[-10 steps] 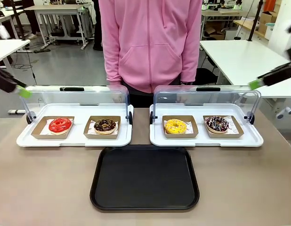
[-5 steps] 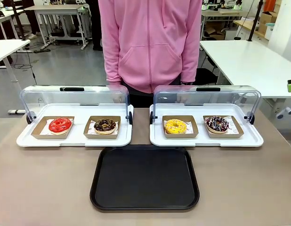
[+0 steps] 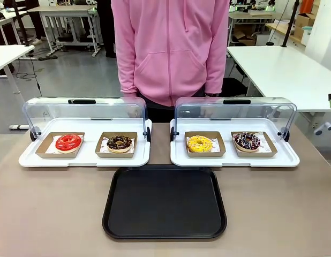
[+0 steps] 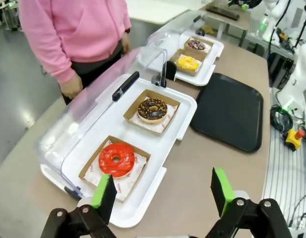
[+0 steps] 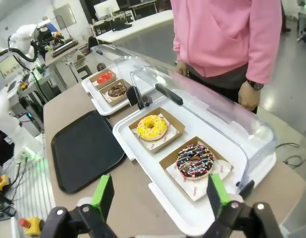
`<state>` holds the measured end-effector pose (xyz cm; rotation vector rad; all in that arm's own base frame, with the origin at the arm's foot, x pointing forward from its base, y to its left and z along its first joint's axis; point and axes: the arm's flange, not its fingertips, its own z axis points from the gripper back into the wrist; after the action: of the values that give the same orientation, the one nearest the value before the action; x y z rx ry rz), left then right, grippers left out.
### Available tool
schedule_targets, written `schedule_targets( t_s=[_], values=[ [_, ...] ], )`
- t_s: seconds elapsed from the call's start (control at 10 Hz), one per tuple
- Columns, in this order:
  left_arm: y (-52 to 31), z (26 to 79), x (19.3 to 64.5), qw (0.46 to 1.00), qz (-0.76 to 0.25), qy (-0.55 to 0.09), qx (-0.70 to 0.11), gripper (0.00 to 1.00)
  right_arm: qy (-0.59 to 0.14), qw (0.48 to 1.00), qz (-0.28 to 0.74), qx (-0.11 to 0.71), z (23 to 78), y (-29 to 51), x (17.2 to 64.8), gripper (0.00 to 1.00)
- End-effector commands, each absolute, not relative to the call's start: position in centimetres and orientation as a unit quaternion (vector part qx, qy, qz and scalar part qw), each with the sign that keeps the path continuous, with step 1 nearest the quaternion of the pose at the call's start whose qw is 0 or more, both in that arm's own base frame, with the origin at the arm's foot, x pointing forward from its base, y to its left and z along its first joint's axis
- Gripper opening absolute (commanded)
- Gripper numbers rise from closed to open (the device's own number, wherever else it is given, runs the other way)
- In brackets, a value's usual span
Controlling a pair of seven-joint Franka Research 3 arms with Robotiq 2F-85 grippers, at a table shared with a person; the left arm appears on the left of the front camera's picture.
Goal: Move the fourth donut from the left to the tray.
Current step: Pick up the Paper togo box containing the Donut indicated by the person and place it on the Handle tray.
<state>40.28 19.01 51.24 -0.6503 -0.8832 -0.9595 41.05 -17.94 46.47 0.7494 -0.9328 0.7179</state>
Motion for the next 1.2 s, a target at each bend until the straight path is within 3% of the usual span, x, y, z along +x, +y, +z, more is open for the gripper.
schedule_targets(
  t_s=[0.0, 1.1],
  values=[
    [18.4, 51.1, 40.4, 0.731, -0.448, -0.417, -0.3, 1.0, -0.44, 0.76, 0.338, 0.339, 47.7, -18.0, 40.9, 1.0],
    [18.9, 51.2, 40.3, 0.743, -0.441, -0.405, -0.298, 1.0, -0.429, 0.766, 0.331, 0.345, 46.5, -17.9, 41.0, 1.0]
  ],
)
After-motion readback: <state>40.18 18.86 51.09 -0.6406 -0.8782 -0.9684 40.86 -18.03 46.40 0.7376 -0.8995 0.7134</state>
